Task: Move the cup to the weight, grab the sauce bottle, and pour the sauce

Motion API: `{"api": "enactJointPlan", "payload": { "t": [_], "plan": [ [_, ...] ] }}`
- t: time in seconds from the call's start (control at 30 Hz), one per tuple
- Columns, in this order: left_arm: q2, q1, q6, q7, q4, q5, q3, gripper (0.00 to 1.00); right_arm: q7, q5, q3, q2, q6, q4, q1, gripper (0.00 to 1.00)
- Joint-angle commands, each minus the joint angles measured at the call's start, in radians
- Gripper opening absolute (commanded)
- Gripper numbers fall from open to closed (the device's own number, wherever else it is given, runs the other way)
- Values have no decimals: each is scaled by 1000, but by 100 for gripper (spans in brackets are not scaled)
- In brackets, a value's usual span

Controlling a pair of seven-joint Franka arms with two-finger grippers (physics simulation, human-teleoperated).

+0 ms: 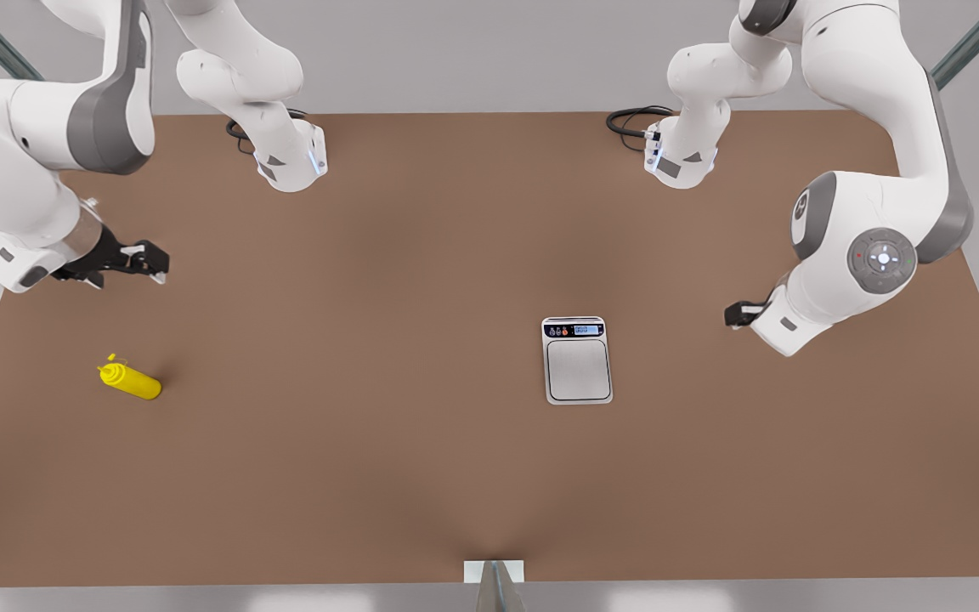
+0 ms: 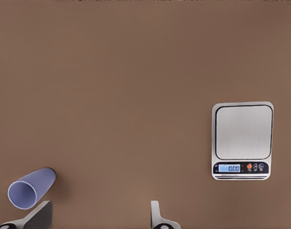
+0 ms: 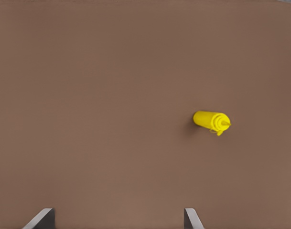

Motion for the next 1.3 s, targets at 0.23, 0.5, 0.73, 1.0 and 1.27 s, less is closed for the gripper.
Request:
{"api": "enactJointPlan", "payload": {
  "t": [0.23,0.5,0.73,1.0,1.27],
  "plan": [
    [4,227,291,410,-265,-2,191,100,-521,177,-3,237,30,67,-179,100],
    [-5,325,635,865,-570,-11,375,100,-1342,406,-1,550,17,221,-454,100],
    [5,324,640,966,-636,-76,381,100,-1997,532,0,677,-3,314,-532,100],
    [88,318,696,958,-636,-76,381,100,-2241,731,-1,805,7,402,-612,100],
    [76,301,630,951,-632,-77,381,21,-2279,917,-1,897,7,385,-684,100]
  ]
}}
